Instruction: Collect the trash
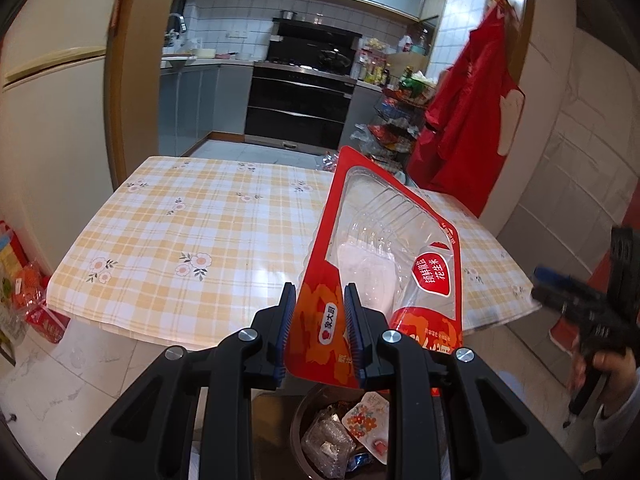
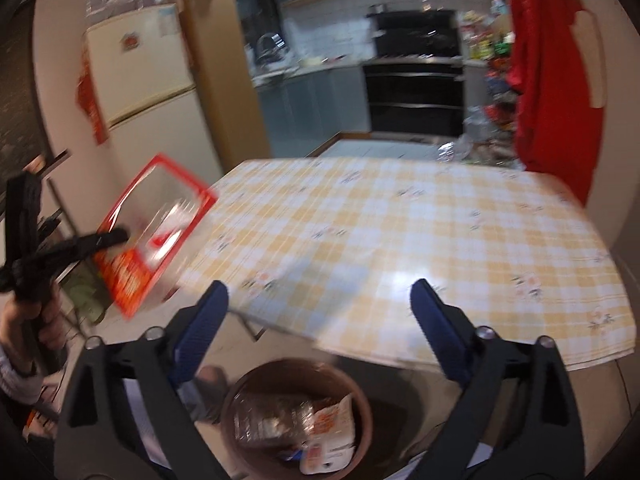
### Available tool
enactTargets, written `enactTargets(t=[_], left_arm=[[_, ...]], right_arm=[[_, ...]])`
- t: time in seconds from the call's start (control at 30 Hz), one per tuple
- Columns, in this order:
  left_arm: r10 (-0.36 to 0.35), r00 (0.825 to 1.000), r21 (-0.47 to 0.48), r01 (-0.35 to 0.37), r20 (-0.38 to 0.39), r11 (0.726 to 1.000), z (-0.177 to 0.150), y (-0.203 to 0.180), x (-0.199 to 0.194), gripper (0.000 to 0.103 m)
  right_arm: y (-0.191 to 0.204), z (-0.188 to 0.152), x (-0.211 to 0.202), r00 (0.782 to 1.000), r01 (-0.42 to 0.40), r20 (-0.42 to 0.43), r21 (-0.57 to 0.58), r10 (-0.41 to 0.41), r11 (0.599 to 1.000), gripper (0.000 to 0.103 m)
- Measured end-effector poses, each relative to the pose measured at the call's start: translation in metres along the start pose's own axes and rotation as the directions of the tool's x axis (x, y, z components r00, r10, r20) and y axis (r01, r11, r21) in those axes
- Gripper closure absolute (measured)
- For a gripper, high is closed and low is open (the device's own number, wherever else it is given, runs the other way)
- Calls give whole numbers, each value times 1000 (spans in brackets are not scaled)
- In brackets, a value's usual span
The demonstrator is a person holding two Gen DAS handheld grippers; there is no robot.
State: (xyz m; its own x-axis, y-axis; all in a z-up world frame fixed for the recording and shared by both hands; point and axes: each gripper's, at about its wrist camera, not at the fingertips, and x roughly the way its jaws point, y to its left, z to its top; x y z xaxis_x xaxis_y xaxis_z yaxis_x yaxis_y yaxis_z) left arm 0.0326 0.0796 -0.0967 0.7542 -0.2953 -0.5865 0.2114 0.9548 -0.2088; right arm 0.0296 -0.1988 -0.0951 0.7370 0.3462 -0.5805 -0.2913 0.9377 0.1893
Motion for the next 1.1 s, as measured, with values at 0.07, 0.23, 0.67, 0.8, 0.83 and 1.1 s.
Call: enactTargets(t=[0.07, 0.23, 0.67, 0.8, 0.83, 1.1], left_arm=[[-8, 1000, 22, 8, -10, 1000, -1, -3, 1, 79], [-31, 999, 69, 34, -39, 997, -3, -14, 5, 79], [-101, 986, 132, 118, -131, 984, -18, -45, 28, 78], [-142, 974, 149, 169, -177, 974, -28, -59, 41, 78], [-149, 971, 152, 178, -185, 972, -30, -61, 44, 78], [-170, 960, 159, 207, -223, 965, -43, -74, 67, 50]], right_arm=[[-9, 4, -5, 999, 42, 20, 21, -42, 999, 7], [-30, 9, -16, 992, 110, 54, 67, -114, 992, 6], [-55, 5, -19, 988, 135, 56, 125, -142, 983, 6], [-58, 3, -17, 989, 130, 50, 134, -138, 982, 6], [-58, 3, -16, 989, 129, 49, 135, -137, 982, 6], [-62, 1, -13, 991, 124, 37, 137, -130, 983, 6]])
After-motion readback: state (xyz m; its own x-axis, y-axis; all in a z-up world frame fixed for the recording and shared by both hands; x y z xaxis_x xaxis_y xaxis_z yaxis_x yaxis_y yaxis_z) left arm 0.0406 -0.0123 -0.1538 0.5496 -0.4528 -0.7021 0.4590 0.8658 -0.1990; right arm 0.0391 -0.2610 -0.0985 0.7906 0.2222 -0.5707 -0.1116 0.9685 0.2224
